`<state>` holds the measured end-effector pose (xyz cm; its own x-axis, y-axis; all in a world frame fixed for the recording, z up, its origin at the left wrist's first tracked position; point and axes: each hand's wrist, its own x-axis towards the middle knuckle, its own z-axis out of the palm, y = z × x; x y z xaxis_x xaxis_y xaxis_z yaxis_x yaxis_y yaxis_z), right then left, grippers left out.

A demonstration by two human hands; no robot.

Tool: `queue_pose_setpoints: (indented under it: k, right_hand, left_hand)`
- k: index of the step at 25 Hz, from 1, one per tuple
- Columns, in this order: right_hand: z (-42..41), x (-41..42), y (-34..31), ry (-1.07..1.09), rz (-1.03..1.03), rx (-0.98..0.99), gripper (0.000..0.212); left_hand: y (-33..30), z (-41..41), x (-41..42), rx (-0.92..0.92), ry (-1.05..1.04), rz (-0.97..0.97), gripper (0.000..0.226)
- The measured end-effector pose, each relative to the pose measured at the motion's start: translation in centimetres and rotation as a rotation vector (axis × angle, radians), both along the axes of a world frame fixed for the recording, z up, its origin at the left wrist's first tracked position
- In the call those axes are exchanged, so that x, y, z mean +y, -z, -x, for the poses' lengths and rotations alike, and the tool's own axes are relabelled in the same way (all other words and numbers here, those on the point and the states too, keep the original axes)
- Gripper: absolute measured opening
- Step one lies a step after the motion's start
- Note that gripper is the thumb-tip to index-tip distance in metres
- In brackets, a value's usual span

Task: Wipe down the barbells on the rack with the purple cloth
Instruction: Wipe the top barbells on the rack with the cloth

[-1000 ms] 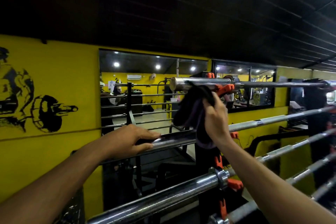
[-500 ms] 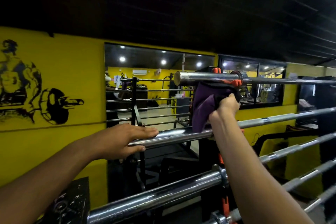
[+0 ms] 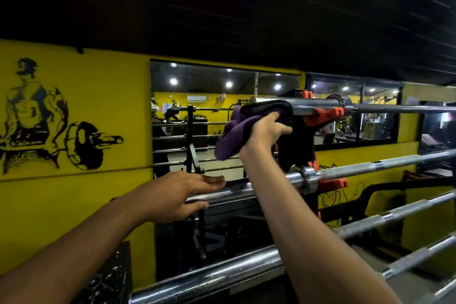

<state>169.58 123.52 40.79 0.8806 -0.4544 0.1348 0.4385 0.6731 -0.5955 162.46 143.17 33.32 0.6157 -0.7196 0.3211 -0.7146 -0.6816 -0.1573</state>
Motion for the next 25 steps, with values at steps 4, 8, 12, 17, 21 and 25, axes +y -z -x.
queue_pose_setpoints:
  k: [4, 8, 12, 17, 21, 25]
  right_hand:
    - [0.8, -3.1, 2.0, 0.031, 0.319, 0.028, 0.031]
    - [0.4, -10.2, 2.0, 0.277, 0.144, 0.074, 0.037]
    - [-1.5, -10.2, -1.5, 0.21, 0.061, 0.154, 0.071]
    - [-0.5, -4.6, -0.8, -0.194, -0.151, -0.086, 0.054]
    - [1.5, -2.2, 1.3, -0.454, 0.001, -0.181, 0.054]
    - [3.4, -4.4, 3.1, -0.402, 0.199, -0.234, 0.036]
  left_hand:
    - [0.1, 0.1, 0.1, -0.006, 0.016, -0.01, 0.056]
    - [0.1, 0.0, 0.1, 0.018, 0.002, 0.002, 0.057]
    - [0.0, 0.0, 0.1, 0.024, -0.002, 0.005, 0.058]
    - [-0.1, 0.2, -0.1, 0.022, -0.014, 0.002, 0.058]
    - [-0.2, 0.3, 0.0, 0.004, -0.009, 0.0, 0.057]
    - [0.0, 0.5, 0.1, -0.009, -0.026, 0.009, 0.053]
